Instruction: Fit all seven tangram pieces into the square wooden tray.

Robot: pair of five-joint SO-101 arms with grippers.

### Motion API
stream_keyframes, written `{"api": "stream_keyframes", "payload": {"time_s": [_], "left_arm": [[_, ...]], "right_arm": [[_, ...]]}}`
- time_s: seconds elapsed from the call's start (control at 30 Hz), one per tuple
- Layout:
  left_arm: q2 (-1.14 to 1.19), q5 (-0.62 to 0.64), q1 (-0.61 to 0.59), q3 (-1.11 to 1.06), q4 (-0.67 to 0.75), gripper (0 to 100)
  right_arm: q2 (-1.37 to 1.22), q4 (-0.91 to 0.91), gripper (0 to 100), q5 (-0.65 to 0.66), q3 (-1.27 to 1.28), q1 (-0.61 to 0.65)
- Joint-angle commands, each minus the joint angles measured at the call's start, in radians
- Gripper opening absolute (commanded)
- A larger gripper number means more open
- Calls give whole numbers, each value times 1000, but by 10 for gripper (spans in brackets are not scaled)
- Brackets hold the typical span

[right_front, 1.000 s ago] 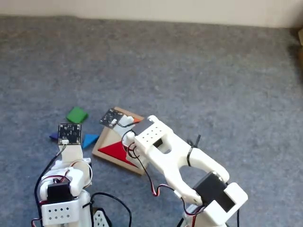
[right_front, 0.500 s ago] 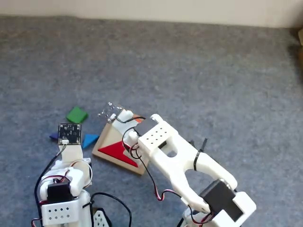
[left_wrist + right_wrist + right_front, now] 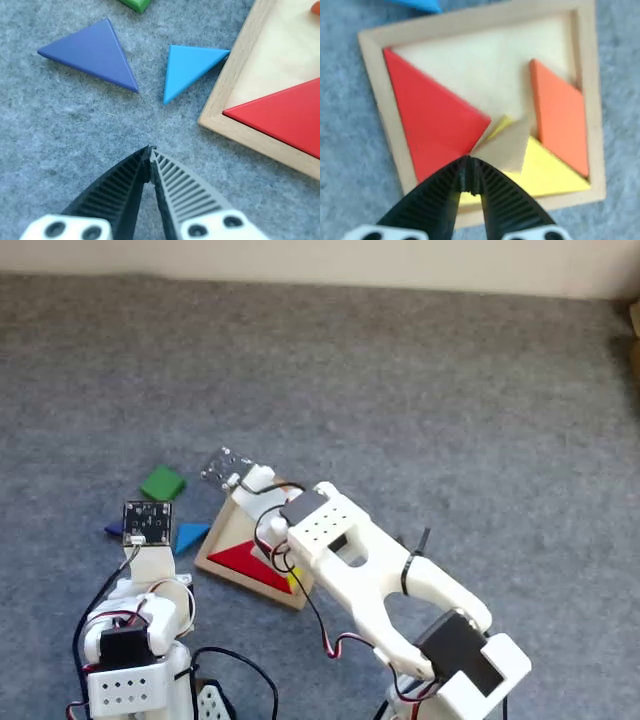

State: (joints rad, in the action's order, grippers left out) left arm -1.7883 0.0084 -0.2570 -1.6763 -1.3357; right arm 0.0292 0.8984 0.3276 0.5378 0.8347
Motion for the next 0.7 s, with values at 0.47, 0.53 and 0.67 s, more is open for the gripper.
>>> {"api": "stream_keyframes", "payload": {"time_s": [0.47, 0.53, 0.67], "left_arm": [[-33, 11, -12, -19, -5, 13], [-33, 11, -12, -19, -5, 13], [-33, 11, -12, -19, -5, 13]], "right_arm": [[82, -154, 5, -213, -21, -74], [110, -157, 7, -213, -21, -74], [120, -157, 11, -215, -19, -74]]}}
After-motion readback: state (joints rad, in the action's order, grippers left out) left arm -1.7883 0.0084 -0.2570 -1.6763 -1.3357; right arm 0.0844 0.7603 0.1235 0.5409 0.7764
